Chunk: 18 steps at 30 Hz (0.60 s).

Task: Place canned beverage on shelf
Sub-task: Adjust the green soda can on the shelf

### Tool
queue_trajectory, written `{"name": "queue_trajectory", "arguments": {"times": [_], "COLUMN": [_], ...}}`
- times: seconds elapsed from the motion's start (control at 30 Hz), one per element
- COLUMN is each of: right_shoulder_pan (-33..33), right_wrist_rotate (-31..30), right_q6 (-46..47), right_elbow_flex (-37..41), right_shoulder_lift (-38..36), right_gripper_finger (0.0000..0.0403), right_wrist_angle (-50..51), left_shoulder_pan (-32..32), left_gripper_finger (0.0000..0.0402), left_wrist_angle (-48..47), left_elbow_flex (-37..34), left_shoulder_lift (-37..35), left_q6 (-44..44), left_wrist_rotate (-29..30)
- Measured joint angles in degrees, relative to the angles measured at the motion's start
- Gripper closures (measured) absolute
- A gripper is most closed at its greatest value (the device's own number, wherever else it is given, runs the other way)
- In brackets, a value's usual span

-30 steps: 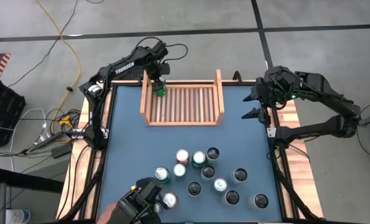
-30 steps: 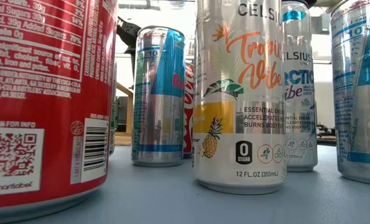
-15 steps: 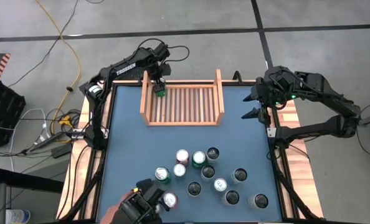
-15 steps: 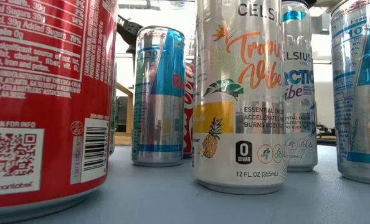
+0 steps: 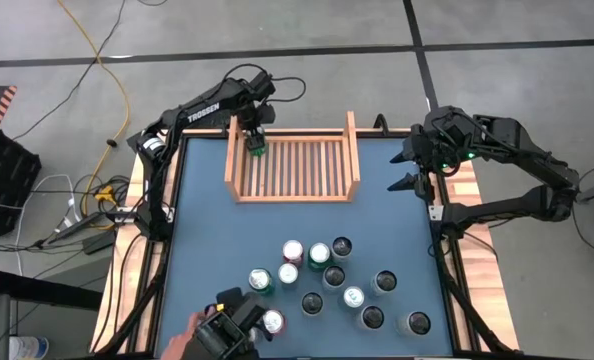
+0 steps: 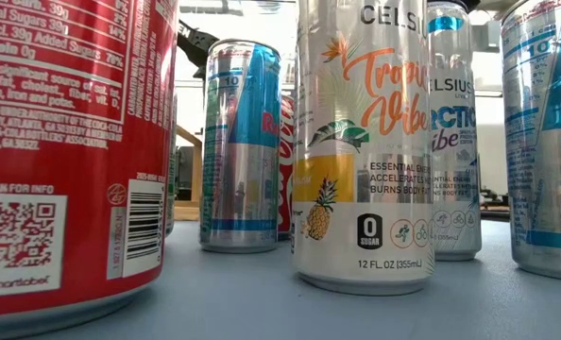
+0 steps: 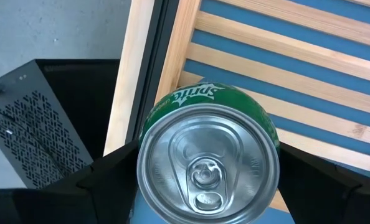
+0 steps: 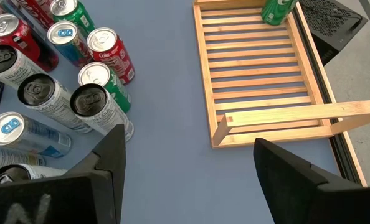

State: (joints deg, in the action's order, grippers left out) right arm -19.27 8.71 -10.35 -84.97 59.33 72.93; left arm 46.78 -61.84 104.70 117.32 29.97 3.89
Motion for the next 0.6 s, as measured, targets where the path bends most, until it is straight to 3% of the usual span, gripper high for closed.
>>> {"name": "queue_trajectory", "arguments": {"times": [0.6], "right_shoulder_pan": [0.0], "right_wrist_rotate": [0.0], "right_q6": [0.4], "right_elbow_flex": [0.0], "right_shoulder_lift": [0.0], "right_gripper_finger": [0.0142], "right_wrist_angle": [0.0], "left_shoulder_pan": [0.1], "left_gripper_finger": [0.0085], "left_wrist_angle": [-3.0], "left_elbow_flex": [0.1], "left_shoulder_lift": [0.0], "left_q6": [-0.7], "left_wrist_rotate": [0.5]}}
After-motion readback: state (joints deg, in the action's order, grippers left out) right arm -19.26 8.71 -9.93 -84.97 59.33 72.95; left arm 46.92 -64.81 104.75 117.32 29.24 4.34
